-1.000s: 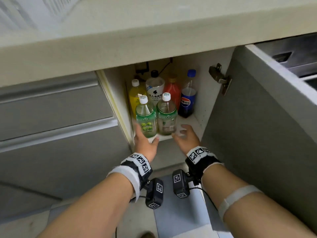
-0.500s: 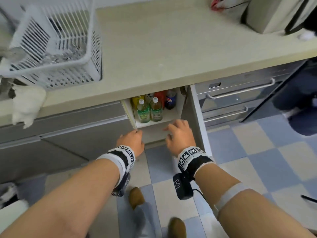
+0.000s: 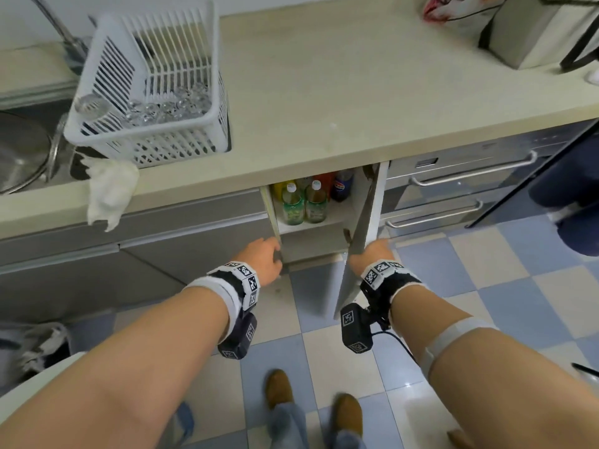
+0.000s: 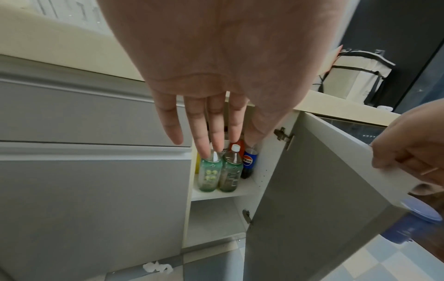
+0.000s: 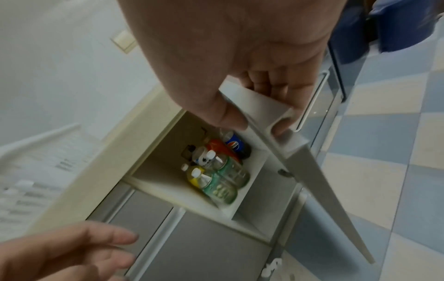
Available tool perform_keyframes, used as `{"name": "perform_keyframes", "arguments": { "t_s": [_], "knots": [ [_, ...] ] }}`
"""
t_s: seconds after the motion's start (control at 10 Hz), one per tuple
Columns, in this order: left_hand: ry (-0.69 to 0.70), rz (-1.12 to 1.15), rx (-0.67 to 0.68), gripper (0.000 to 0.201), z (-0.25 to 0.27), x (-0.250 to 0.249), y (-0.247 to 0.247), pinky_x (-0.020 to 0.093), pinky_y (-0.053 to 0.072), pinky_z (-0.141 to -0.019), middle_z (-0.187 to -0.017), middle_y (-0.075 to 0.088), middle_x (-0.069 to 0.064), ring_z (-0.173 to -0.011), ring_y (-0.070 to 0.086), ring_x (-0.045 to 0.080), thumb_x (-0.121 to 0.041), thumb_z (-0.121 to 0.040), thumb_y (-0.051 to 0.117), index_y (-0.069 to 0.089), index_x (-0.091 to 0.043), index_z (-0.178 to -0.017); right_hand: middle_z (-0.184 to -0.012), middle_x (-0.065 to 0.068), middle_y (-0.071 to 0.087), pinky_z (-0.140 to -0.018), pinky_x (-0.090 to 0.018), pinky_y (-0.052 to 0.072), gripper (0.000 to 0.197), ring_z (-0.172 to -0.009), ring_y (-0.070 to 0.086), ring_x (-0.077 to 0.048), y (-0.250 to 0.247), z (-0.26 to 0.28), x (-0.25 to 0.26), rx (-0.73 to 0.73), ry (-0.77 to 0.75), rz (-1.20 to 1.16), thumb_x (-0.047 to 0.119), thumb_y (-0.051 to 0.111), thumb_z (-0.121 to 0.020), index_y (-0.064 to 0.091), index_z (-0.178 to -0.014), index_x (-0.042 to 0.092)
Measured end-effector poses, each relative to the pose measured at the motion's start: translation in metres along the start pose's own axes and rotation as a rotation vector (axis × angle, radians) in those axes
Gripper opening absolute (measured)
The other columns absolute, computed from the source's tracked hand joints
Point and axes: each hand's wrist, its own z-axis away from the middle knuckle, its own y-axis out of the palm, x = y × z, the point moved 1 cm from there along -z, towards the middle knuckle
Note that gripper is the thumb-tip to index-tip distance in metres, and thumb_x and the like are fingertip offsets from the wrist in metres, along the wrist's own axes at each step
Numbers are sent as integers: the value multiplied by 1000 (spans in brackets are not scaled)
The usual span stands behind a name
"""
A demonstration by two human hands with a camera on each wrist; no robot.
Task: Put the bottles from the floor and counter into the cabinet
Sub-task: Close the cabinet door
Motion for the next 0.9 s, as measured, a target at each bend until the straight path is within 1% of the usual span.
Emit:
{"name": "perform_keyframes", "arguments": {
  "t_s": [0.1,0.2,0.3,0.4,0.5,0.6,0.7,0.8,0.9],
  "knots": [
    [-27,14,-3,39,-11,33,-12,43,48,-106,-143,56,9,-129,57,29,-28,-96,54,54,-20,-134,-110,-21,61,-92,-52,56,57,-103,64,-42,32,-6,40,111,42,-256,17,64,-77,41,-126,0],
    [-39,12,-47,39,-23,65,-28,43,51,-101,-135,59,4,-119,62,27,-28,-96,52,56,-21,-133,-110,-26,63,-61,-41,62,36,-86,65,-36,55,-15,86,222,93,-605,7,62,-83,48,-115,-2],
    [-48,-3,-64,37,-35,94,-41,44,51,-103,-135,59,4,-121,61,27,-26,-96,51,57,-19,-132,-107,-24,69,-51,-29,56,38,-80,68,-29,72,-31,128,294,85,-758,2,59,-86,53,-123,1],
    [-49,-13,-59,36,-46,117,-46,43,49,-103,-135,58,8,-124,58,30,-25,-95,52,58,-17,-129,-89,-17,70,-56,-29,55,31,-86,72,-29,80,-44,161,317,80,-897,-1,54,-85,56,-116,2],
    [-54,0,-45,37,-52,129,-47,43,50,-102,-136,58,10,-123,59,32,-25,-95,51,58,-14,-130,-97,-17,65,-64,-32,56,12,-95,73,-29,86,-56,179,320,40,-987,-3,51,-87,57,-96,1],
    [-55,24,-57,36,-52,131,-49,43,51,-100,-132,60,10,-119,61,32,-25,-94,50,60,-15,-127,-113,-14,59,-68,-29,56,7,-81,68,-20,84,-57,189,374,4,-972,7,49,-94,55,-95,7],
    [-67,53,-65,36,-45,121,-55,44,52,-99,-132,61,8,-118,62,30,-26,-94,50,61,-16,-126,-109,-16,67,-83,-30,57,14,-92,70,-22,72,-50,188,435,66,-1111,2,43,-96,55,-102,0],
    [-79,83,-84,36,-31,108,-61,44,52,-101,-132,62,4,-119,63,28,-25,-93,50,62,-18,-126,-110,-16,70,-91,-35,57,18,-107,70,-26,56,-36,180,479,59,-1062,3,44,-98,61,-93,-1],
    [-72,128,-146,36,-13,89,-73,44,52,-101,-130,63,4,-117,63,27,-23,-93,50,63,-19,-126,-114,-11,70,-90,-40,58,19,-102,71,-27,38,-8,170,421,-97,-765,8,49,-99,62,-112,3]
  ]
}}
